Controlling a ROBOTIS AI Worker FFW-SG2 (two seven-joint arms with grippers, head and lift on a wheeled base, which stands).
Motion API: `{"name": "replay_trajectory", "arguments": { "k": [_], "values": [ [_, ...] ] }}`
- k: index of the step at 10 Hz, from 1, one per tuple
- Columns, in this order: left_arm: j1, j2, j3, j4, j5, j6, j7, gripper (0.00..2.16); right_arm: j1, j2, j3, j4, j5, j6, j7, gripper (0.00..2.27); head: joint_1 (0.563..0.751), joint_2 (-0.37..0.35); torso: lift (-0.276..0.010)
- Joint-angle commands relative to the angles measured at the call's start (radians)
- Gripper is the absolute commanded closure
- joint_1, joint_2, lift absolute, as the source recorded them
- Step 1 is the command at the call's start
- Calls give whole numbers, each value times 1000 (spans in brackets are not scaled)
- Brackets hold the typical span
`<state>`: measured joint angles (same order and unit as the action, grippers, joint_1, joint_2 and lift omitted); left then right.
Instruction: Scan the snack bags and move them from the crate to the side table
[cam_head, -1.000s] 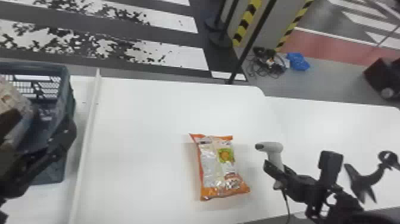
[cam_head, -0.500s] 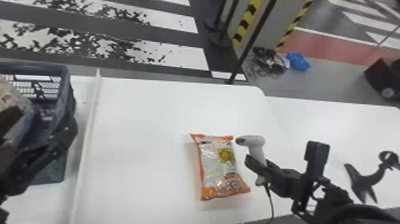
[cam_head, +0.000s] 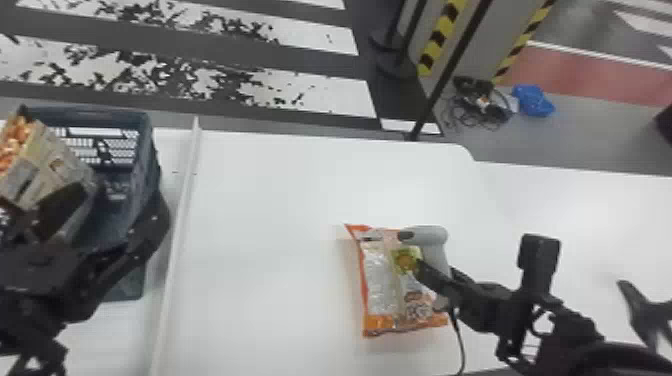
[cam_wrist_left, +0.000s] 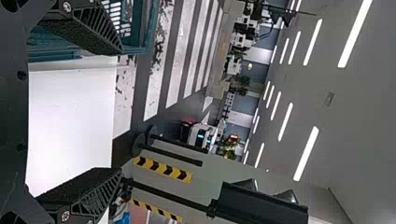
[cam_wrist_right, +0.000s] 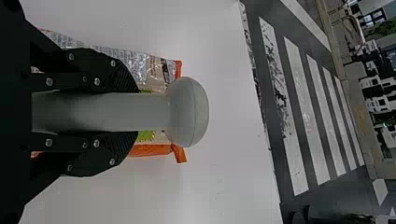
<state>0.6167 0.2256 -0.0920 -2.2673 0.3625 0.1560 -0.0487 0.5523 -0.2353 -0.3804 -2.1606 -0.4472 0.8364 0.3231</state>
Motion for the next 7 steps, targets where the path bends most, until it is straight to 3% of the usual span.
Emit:
{"name": "replay_trajectory", "arguments": {
  "k": [1, 7],
  "values": [
    [1, 0, -5, 0, 0, 3, 0, 100, 0, 1, 15, 4, 13, -3, 1, 2111, 695, -255, -87],
    [12, 0, -9, -11, 0, 3, -8, 100, -17, -7, 41, 51, 32, -15, 1, 2111, 695, -256, -87]
  ]
}}
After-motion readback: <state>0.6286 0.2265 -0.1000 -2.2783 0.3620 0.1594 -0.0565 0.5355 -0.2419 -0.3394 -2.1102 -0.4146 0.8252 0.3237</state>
